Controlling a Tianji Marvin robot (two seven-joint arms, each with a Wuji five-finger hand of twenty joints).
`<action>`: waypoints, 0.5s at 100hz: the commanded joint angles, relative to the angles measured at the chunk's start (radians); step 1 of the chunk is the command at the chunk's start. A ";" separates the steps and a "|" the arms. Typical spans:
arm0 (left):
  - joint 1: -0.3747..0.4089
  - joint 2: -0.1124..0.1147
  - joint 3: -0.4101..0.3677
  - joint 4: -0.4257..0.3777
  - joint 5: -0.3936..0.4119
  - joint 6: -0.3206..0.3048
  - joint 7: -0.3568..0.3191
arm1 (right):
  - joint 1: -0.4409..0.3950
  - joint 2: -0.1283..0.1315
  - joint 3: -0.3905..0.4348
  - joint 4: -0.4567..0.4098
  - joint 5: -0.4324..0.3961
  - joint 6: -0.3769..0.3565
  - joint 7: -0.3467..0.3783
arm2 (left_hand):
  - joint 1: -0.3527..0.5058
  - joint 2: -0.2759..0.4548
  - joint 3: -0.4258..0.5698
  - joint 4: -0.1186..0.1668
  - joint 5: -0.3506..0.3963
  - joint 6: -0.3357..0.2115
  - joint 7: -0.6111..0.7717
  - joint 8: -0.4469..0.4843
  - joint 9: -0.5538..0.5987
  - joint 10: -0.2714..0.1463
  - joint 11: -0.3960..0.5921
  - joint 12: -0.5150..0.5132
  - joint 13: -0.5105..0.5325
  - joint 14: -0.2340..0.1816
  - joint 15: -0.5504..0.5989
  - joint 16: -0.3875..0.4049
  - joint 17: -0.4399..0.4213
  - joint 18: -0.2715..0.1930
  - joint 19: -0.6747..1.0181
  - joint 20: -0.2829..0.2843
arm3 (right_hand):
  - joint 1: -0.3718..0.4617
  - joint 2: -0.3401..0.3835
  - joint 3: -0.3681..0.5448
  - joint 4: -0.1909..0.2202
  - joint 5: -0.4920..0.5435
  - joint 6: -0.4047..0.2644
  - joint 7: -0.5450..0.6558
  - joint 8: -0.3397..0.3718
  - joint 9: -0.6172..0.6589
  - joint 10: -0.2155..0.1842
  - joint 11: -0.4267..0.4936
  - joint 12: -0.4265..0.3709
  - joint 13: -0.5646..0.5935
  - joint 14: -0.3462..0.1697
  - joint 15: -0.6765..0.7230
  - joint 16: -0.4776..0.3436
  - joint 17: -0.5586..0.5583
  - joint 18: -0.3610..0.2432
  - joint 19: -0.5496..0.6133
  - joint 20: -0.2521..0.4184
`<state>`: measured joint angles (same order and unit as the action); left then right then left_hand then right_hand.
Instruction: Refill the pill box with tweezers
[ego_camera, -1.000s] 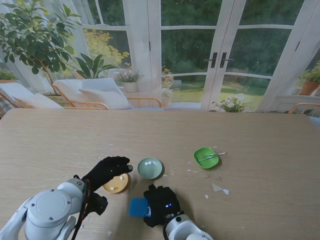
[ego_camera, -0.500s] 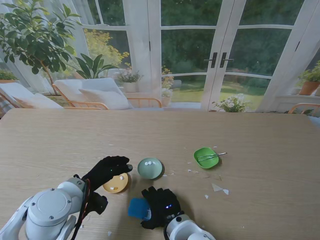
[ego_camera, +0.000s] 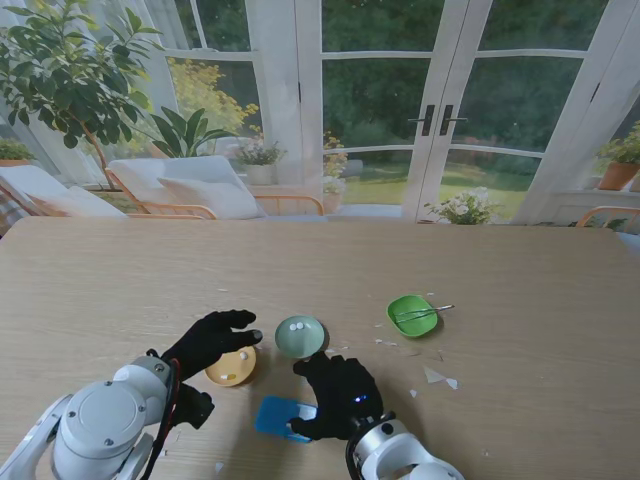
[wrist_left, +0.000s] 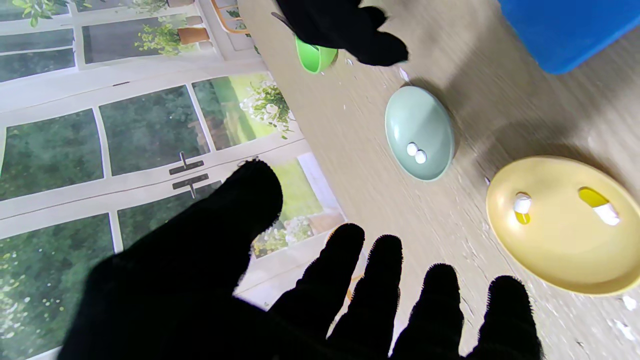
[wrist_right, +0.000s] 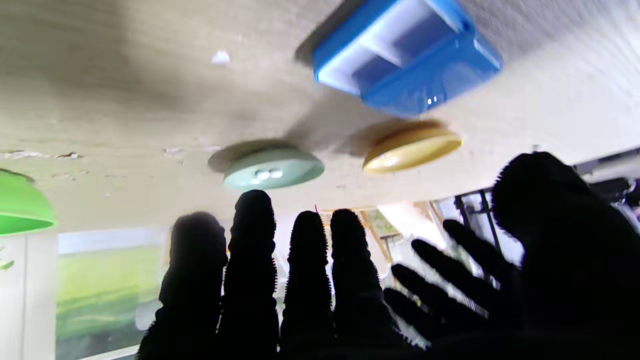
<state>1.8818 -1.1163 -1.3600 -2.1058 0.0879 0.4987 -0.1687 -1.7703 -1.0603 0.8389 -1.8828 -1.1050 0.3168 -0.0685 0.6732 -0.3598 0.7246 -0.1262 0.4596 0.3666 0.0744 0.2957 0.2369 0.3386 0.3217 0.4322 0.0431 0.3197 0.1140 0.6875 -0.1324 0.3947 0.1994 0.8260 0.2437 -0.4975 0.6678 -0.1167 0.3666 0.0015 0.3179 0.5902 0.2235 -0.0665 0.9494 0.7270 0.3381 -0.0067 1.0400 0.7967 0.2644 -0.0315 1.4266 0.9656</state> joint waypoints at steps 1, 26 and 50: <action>0.013 0.002 0.000 -0.001 0.010 -0.012 -0.011 | -0.015 -0.002 0.022 -0.040 0.004 0.002 0.022 | 0.004 0.023 -0.026 0.037 0.024 -0.037 0.001 0.014 -0.016 -0.049 -0.020 -0.009 -0.022 -0.024 -0.019 0.000 0.003 -0.029 -0.034 -0.023 | 0.035 0.041 -0.032 0.058 0.024 -0.035 0.011 0.025 -0.004 0.026 -0.081 -0.078 -0.016 0.033 -0.090 -0.109 -0.034 0.060 -0.101 -0.059; 0.029 0.008 -0.004 0.004 0.083 -0.076 -0.009 | -0.087 -0.002 0.201 -0.166 -0.050 -0.014 0.105 | 0.004 0.030 -0.039 0.043 0.013 -0.125 0.047 0.017 -0.009 -0.091 -0.045 -0.064 -0.029 -0.030 -0.026 -0.036 0.009 -0.029 -0.054 -0.082 | 0.192 0.116 -0.063 0.114 0.070 -0.083 -0.008 0.034 0.112 0.048 -0.288 -0.328 0.044 0.071 -0.443 -0.329 -0.061 0.173 -0.473 -0.267; 0.015 0.009 0.006 0.018 0.106 -0.080 -0.008 | -0.066 -0.002 0.341 -0.159 -0.062 -0.026 0.200 | 0.003 0.031 -0.041 0.043 -0.044 -0.137 0.164 0.019 -0.027 -0.095 -0.030 -0.057 -0.041 -0.040 -0.026 -0.043 0.010 -0.032 -0.059 -0.117 | 0.264 0.117 -0.006 0.238 0.074 -0.105 -0.010 0.034 0.135 0.046 -0.299 -0.352 0.055 0.058 -0.531 -0.379 -0.075 0.194 -0.609 -0.338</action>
<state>1.9029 -1.1085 -1.3616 -2.0938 0.1794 0.4185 -0.1625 -1.8575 -1.0642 1.1572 -2.0610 -1.1682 0.2875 0.1109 0.6732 -0.3478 0.7021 -0.1156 0.4423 0.2665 0.2137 0.3069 0.2369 0.2855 0.2816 0.3806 0.0314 0.3089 0.1039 0.6578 -0.1272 0.3946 0.1746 0.7242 0.4895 -0.4045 0.6349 0.0659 0.4393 -0.0746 0.3138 0.6142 0.3516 -0.0259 0.6621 0.3820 0.3775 0.0525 0.5290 0.4316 0.2081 0.1366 0.8491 0.6472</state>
